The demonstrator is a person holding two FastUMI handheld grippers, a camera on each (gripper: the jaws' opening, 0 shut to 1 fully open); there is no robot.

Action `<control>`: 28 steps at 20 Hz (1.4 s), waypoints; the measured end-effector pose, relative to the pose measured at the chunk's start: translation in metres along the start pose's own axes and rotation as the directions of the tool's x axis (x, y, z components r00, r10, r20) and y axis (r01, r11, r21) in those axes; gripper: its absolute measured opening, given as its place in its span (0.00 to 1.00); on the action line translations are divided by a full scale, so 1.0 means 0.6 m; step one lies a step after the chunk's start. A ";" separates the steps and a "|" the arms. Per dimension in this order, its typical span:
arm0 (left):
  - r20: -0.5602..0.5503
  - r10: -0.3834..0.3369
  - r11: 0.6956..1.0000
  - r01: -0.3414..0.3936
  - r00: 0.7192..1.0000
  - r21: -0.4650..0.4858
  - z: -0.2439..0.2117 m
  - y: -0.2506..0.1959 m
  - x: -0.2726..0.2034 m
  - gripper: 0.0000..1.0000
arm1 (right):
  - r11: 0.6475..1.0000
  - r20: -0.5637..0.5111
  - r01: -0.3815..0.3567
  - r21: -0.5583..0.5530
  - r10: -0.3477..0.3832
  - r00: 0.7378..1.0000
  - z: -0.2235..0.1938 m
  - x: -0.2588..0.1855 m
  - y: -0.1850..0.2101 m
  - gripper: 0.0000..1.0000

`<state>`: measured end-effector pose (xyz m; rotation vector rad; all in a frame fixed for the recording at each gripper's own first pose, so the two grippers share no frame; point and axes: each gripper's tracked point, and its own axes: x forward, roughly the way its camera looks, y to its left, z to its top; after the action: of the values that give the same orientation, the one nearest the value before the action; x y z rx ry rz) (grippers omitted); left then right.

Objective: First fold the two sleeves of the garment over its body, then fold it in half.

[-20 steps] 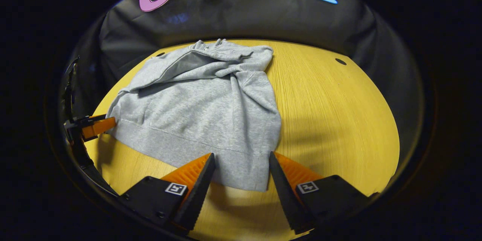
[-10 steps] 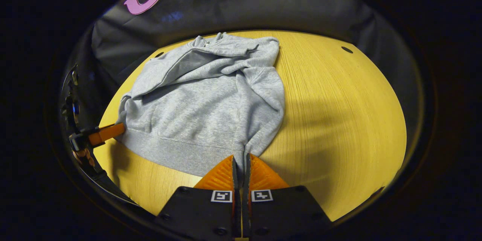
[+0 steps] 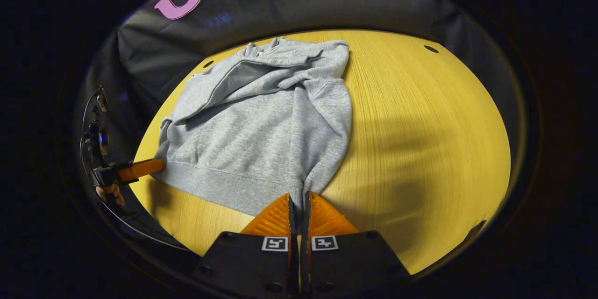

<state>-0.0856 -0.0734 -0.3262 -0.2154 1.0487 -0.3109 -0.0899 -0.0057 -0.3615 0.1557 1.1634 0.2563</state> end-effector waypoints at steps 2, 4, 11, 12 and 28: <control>-0.011 0.006 1.000 -0.006 1.000 0.015 0.003 0.002 0.001 0.00 | 1.000 -0.010 -0.010 -0.005 0.010 1.000 0.004 -0.001 0.006 0.04; -0.012 0.008 1.000 -0.008 1.000 -0.001 0.008 0.001 -0.003 0.00 | 0.999 0.031 -0.036 0.009 0.035 0.999 0.022 -0.014 0.015 0.04; 0.061 -0.042 0.996 0.047 0.997 -0.079 0.077 -0.021 -0.045 0.00 | 0.981 0.151 -0.158 0.109 0.141 0.978 0.106 -0.074 0.046 0.04; 0.080 -0.047 0.996 0.053 0.996 -0.077 0.092 -0.025 -0.054 0.00 | 0.977 0.168 -0.173 0.125 0.151 0.974 0.120 -0.082 0.050 0.04; 0.225 -0.112 0.964 0.161 0.968 -0.213 0.313 -0.033 -0.047 0.00 | 0.858 0.335 -0.362 0.365 0.242 0.911 0.378 -0.076 0.046 0.04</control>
<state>0.0627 -0.0770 -0.2059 -0.5211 0.8586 -0.2849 0.0989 0.0107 -0.2256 0.7438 0.8929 0.2503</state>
